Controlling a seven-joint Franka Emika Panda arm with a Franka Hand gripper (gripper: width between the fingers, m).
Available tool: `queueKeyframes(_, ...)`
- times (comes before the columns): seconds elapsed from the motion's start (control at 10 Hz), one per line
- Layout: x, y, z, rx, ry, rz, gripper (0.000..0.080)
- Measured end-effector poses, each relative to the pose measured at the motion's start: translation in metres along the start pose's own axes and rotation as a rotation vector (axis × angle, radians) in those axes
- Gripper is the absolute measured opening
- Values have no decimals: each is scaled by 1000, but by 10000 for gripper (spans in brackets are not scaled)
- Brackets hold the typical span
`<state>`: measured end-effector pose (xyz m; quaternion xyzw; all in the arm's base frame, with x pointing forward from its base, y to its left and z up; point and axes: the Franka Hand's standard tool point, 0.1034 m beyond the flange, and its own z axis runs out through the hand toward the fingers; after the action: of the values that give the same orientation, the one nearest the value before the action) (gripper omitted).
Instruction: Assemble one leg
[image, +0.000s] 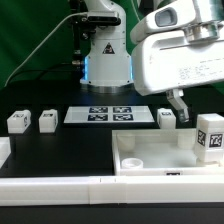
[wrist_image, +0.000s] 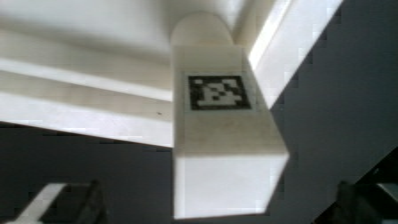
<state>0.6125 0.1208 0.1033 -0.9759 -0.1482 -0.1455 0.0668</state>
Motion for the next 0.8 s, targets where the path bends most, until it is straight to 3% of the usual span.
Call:
queueKeyframes(0.1, -2, -4, -1, 30, -110, 15, 649)
queueKeyframes(0.5, -11, -9, -3, 103, -476, -3, 649)
queueKeyframes(0.6, -1, -6, 2, 98, -447, -2, 649)
queueKeyframes(0.8, -4, -5, 7, 97, -454, 11, 649)
